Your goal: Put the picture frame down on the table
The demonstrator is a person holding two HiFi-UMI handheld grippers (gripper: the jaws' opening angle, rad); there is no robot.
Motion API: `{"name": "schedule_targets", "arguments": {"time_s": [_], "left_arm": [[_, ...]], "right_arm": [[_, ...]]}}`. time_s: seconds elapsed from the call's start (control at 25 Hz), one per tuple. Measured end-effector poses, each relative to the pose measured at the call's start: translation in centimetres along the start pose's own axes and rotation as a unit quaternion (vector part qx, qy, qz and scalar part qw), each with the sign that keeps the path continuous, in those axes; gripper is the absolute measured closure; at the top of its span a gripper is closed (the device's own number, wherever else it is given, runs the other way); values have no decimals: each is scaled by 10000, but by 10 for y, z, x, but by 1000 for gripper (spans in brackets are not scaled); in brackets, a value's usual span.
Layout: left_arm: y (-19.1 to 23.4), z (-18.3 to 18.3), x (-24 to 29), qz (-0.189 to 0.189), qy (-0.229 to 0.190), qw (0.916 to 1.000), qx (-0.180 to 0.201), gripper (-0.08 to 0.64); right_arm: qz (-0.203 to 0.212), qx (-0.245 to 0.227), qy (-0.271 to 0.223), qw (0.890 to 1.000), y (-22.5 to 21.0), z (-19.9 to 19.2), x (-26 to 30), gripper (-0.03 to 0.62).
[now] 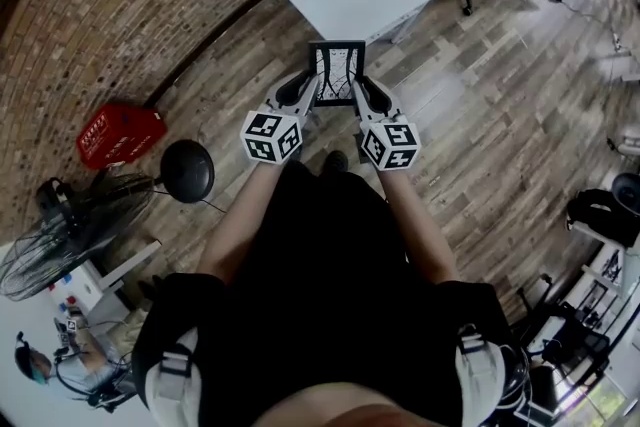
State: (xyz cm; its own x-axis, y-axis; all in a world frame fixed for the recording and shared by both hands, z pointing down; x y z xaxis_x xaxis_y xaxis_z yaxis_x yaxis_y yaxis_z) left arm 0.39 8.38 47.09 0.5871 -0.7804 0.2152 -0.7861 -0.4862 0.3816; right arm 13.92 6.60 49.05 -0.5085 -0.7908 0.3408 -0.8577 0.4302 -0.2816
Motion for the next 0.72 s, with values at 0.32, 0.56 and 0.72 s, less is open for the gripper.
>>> {"name": "schedule_targets", "arguments": {"time_s": [0.32,0.56,0.72], "left_arm": [[1,8,3,66,-71,10000,3,472],[12,7,9,-13,-105,9999,-90,472],[21,14,23,-103,-120,9998,-87,472]], "right_arm": [[42,-15,-15,10000,-1,8,3,518],[-3,-37,9,10000,-2,8,14,518],[-94,-31,-11,9999,-9,13,26,518]]}}
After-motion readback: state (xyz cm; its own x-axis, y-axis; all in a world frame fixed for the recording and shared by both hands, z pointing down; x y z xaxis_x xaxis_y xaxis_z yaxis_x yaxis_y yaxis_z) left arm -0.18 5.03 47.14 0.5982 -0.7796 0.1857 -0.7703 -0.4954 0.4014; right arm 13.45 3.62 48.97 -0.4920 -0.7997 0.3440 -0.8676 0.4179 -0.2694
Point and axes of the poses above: the fingertips, and each gripper's own axes: x forward along the fingers, y to its left, z out of its top, the point moved 3 cm from there along -x, backward along the fingers, and after that the axes turned 11 degrees about -z, right-handed, at the moved point
